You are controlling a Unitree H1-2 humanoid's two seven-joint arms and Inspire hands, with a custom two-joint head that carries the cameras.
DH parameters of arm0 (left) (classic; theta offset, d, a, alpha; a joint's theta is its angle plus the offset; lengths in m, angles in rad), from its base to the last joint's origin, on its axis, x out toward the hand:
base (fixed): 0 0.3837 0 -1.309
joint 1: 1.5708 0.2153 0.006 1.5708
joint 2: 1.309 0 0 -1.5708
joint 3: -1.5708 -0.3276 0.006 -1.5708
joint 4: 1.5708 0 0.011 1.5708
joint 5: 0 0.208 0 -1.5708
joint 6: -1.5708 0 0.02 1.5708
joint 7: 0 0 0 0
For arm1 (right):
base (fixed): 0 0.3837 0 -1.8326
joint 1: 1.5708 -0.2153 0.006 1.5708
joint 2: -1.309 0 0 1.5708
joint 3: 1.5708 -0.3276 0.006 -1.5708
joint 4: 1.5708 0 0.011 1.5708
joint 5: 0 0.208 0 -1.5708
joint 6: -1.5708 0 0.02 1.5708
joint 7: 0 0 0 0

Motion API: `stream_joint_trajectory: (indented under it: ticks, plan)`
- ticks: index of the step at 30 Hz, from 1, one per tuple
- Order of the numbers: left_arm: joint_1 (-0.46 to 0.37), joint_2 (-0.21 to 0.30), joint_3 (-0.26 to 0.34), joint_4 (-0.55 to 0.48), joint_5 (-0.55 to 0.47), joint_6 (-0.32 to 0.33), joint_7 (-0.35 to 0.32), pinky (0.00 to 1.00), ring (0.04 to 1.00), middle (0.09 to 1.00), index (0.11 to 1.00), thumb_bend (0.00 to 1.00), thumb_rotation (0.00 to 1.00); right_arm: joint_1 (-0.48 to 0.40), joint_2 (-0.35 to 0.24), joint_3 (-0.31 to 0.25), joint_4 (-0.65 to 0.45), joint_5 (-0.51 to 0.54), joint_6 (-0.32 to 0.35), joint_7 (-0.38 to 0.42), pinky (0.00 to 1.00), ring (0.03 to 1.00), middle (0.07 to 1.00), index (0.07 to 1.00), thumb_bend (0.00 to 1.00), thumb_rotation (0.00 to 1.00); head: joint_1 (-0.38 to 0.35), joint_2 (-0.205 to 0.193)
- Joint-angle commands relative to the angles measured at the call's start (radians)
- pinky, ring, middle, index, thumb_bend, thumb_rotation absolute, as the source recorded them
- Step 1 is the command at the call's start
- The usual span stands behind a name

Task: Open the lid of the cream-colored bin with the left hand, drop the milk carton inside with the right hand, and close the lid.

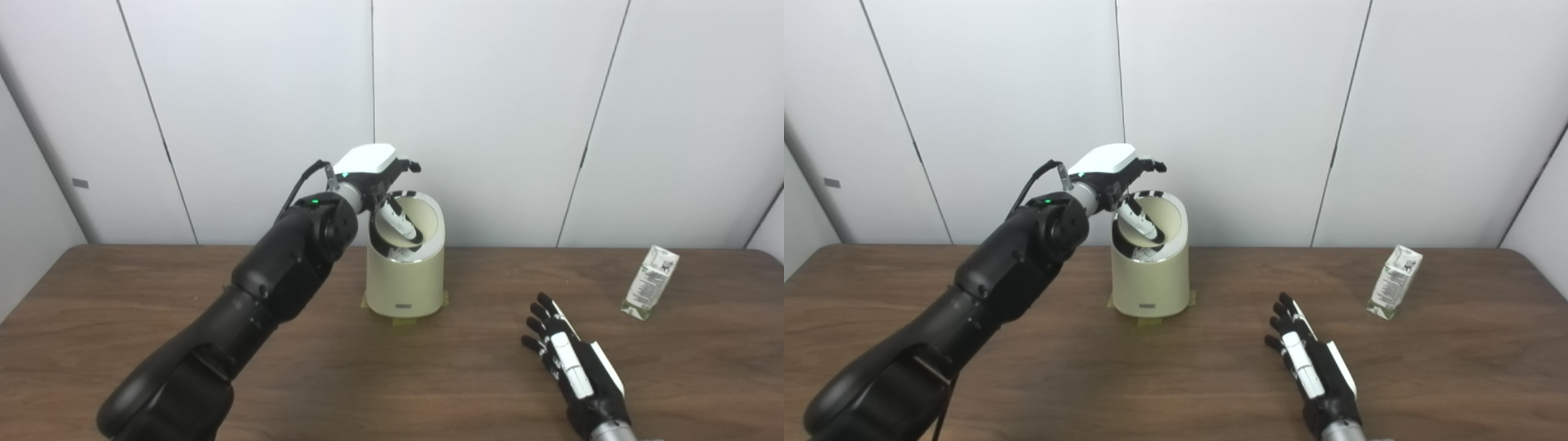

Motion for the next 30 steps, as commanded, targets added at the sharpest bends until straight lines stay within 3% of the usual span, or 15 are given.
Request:
stream_joint_trajectory:
  ticks: [1,7,12,14,17,21,24,26,28,29,30]
  plan:
    - [-0.033,0.006,-0.013,0.011,0.033,-0.012,0.006,0.76,0.863,0.893,0.880,0.92,0.00,-0.017,-0.005,-0.004,-0.030,0.008,-0.004,0.007,0.88,0.948,0.963,0.967,0.60,0.85,0.000,0.001]
    - [-0.012,0.006,0.008,-0.023,-0.002,0.002,-0.043,0.77,0.885,0.913,0.893,0.92,0.00,-0.017,-0.010,-0.005,-0.028,0.007,-0.005,0.009,0.87,0.947,0.963,0.966,0.60,0.84,0.001,0.001]
    - [0.008,0.008,0.143,-0.118,-0.144,0.052,-0.105,0.72,0.864,0.932,0.897,0.87,0.00,-0.016,-0.012,-0.013,-0.018,0.011,-0.012,0.008,0.88,0.944,0.959,0.963,0.62,0.84,0.002,-0.002]
    - [0.014,0.010,0.198,-0.159,-0.187,0.081,-0.106,0.76,0.857,0.900,0.888,0.84,0.02,-0.014,-0.013,-0.015,-0.017,0.014,-0.015,0.010,0.88,0.944,0.958,0.962,0.62,0.83,0.004,-0.002]
    - [0.037,0.013,0.276,-0.211,-0.253,0.081,-0.090,0.72,0.806,0.839,0.856,0.80,0.16,-0.011,-0.017,-0.016,-0.014,0.019,-0.018,0.017,0.89,0.947,0.961,0.964,0.61,0.84,0.007,-0.005]
    - [0.102,-0.013,0.380,-0.270,-0.328,0.047,-0.006,0.72,0.778,0.809,0.821,0.62,0.39,-0.008,-0.019,-0.019,-0.013,0.021,-0.015,0.019,0.89,0.949,0.963,0.967,0.60,0.83,0.007,-0.004]
    - [0.160,-0.050,0.462,-0.315,-0.416,0.037,0.038,0.71,0.766,0.796,0.803,0.51,0.46,-0.007,-0.020,-0.019,-0.015,0.018,-0.012,0.017,0.89,0.950,0.962,0.966,0.62,0.83,0.007,-0.004]
    - [0.223,-0.066,0.505,-0.357,-0.479,0.020,0.045,0.71,0.784,0.817,0.828,0.41,0.68,-0.007,-0.019,-0.021,-0.017,0.020,-0.008,0.016,0.88,0.949,0.962,0.962,0.62,0.83,0.007,-0.001]
    - [0.292,-0.085,0.539,-0.412,-0.532,0.025,0.055,0.73,0.810,0.843,0.855,0.39,0.85,-0.006,-0.020,-0.024,-0.017,0.024,-0.010,0.017,0.87,0.944,0.959,0.957,0.62,0.83,0.008,0.000]
    - [0.327,-0.094,0.552,-0.440,-0.552,0.028,0.061,0.73,0.824,0.856,0.868,0.41,0.92,-0.007,-0.021,-0.025,-0.017,0.027,-0.011,0.019,0.88,0.944,0.960,0.958,0.62,0.82,0.008,0.001]
    - [0.355,-0.100,0.559,-0.463,-0.565,0.031,0.067,0.73,0.825,0.857,0.869,0.41,0.93,-0.007,-0.021,-0.027,-0.016,0.030,-0.011,0.020,0.88,0.944,0.960,0.958,0.62,0.82,0.010,0.001]
